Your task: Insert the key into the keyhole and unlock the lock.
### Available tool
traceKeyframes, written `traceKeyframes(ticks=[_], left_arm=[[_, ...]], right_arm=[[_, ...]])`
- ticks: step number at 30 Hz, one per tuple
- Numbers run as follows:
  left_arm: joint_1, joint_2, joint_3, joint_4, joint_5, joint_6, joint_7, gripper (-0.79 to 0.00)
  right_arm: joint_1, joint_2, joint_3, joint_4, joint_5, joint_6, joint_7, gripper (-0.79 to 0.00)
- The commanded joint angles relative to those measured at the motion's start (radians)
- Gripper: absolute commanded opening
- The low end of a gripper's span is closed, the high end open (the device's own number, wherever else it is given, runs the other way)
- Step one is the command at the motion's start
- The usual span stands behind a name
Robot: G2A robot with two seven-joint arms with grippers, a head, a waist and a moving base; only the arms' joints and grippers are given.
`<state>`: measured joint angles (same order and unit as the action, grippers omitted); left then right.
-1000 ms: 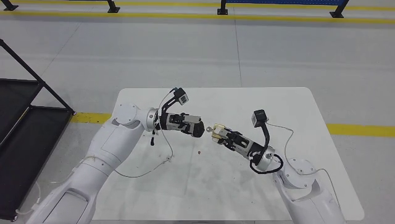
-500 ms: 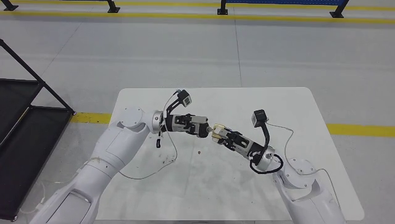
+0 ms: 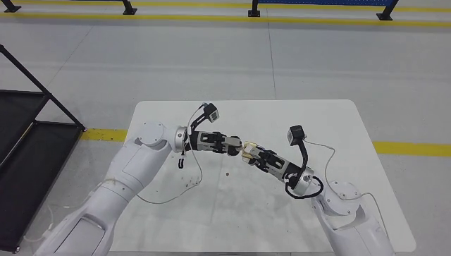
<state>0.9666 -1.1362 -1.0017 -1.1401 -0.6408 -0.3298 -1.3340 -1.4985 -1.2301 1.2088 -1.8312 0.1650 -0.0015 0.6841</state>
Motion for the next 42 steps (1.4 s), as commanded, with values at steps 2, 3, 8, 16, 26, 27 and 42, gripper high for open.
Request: traceKeyframes(ticks=[2, 3, 8, 16, 26, 27, 42], left_arm=[[0.005, 0.001, -0.005, -0.007, 0.003, -0.002, -0.004, -0.557], [0.007, 0.002, -0.007, -0.009, 0.004, -0.001, -0.005, -0.560], [0.019, 0.007, -0.024, -0.020, 0.007, -0.002, -0.005, -0.582], [0.039, 0.013, -0.041, -0.049, 0.012, 0.007, -0.014, -0.610], [0.046, 0.012, -0.035, -0.064, 0.019, 0.022, -0.018, -0.668], [0.045, 0.011, -0.034, -0.064, 0.021, 0.022, -0.017, -0.686], [0.031, 0.005, -0.024, -0.050, 0.042, -0.001, -0.001, -0.785]], right_arm=[[0.000, 0.000, 0.000, 0.000, 0.000, 0.000, 0.000, -0.785], [0.000, 0.000, 0.000, 0.000, 0.000, 0.000, 0.000, -0.785], [0.000, 0.000, 0.000, 0.000, 0.000, 0.000, 0.000, -0.785], [0.000, 0.000, 0.000, 0.000, 0.000, 0.000, 0.000, -0.785], [0.000, 0.000, 0.000, 0.000, 0.000, 0.000, 0.000, -0.785], [0.000, 0.000, 0.000, 0.000, 0.000, 0.000, 0.000, -0.785], [0.000, 0.000, 0.000, 0.000, 0.000, 0.000, 0.000, -0.785]])
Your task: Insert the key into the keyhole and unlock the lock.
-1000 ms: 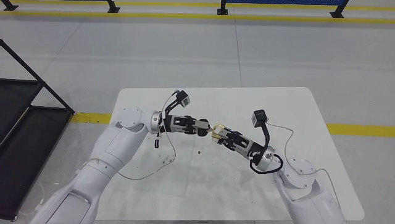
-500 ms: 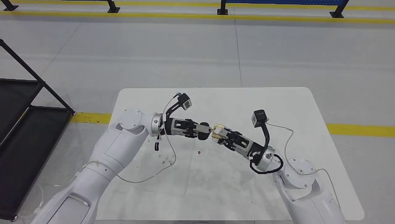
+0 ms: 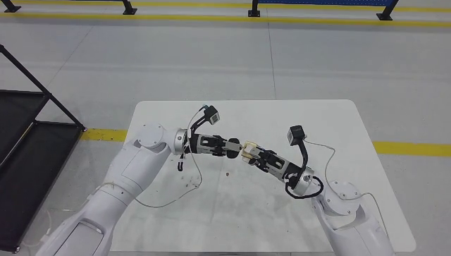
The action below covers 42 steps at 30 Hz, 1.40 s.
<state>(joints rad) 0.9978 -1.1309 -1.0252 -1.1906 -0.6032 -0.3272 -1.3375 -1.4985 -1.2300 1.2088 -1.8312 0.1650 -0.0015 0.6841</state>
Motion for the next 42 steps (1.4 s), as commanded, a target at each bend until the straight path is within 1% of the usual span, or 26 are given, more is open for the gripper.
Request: traceKeyframes(ticks=[1, 18, 29, 34, 42], left_arm=[[0.000, 0.000, 0.000, 0.000, 0.007, -0.009, 0.002, -0.785], [0.006, 0.002, -0.016, -0.012, 0.014, -0.122, -0.033, -0.785], [0.020, 0.009, -0.018, -0.056, 0.070, -0.171, 0.016, -0.785], [0.029, 0.014, -0.017, -0.062, 0.096, -0.199, 0.043, -0.785], [0.039, 0.023, -0.015, -0.090, 0.123, -0.258, 0.103, -0.785]], right_arm=[[0.000, 0.000, 0.000, 0.000, 0.000, 0.000, 0.000, -0.785], [0.000, 0.000, 0.000, 0.000, 0.000, 0.000, 0.000, -0.785], [0.000, 0.000, 0.000, 0.000, 0.000, 0.000, 0.000, -0.785], [0.000, 0.000, 0.000, 0.000, 0.000, 0.000, 0.000, -0.785], [0.000, 0.000, 0.000, 0.000, 0.000, 0.000, 0.000, -0.785]])
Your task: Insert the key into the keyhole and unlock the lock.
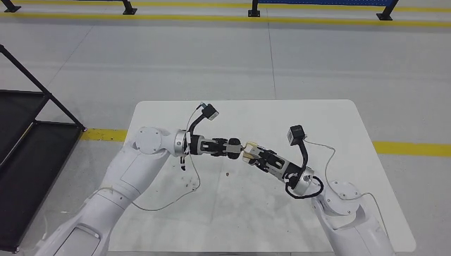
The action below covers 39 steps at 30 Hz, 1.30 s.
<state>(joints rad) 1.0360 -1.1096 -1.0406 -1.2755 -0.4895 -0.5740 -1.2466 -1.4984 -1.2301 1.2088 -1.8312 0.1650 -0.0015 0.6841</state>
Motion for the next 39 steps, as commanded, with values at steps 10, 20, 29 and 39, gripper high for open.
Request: traceKeyframes(ticks=[10, 20, 29, 39], left_arm=[[0.004, 0.022, 0.023, -0.021, 0.037, -0.056, 0.056, -0.785], [-0.001, 0.048, 0.058, -0.039, 0.050, -0.105, 0.105, -0.785], [-0.010, 0.078, 0.099, -0.051, 0.102, -0.185, 0.185, -0.785], [-0.028, 0.103, 0.147, -0.041, 0.126, -0.249, 0.249, -0.785]], right_arm=[[0.000, 0.000, 0.000, 0.000, 0.000, 0.000, 0.000, -0.785], [0.000, 0.000, 0.000, 0.000, 0.000, 0.000, 0.000, -0.785], [0.000, 0.000, 0.000, 0.000, 0.000, 0.000, 0.000, -0.785], [0.000, 0.000, 0.000, 0.000, 0.000, 0.000, 0.000, -0.785]])
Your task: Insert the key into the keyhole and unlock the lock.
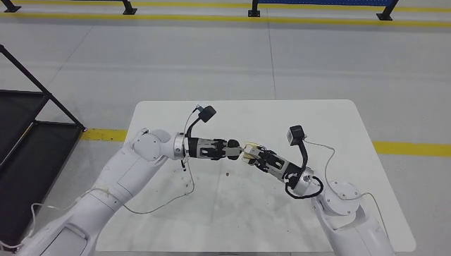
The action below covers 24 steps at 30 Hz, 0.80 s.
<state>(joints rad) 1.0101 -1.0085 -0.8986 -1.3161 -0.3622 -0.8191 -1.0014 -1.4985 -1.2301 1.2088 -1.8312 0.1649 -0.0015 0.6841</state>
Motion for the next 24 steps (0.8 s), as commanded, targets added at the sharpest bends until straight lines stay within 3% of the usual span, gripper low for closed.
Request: traceKeyframes(ticks=[1, 24], left_arm=[[-0.004, 0.004, 0.010, 0.000, -0.003, -0.009, 0.009, -0.785], [-0.043, 0.044, 0.088, 0.007, 0.056, -0.115, 0.115, -0.785]], right_arm=[[0.000, 0.000, 0.000, 0.000, 0.000, 0.000, 0.000, -0.785], [0.000, 0.000, 0.000, 0.000, 0.000, 0.000, 0.000, -0.785]])
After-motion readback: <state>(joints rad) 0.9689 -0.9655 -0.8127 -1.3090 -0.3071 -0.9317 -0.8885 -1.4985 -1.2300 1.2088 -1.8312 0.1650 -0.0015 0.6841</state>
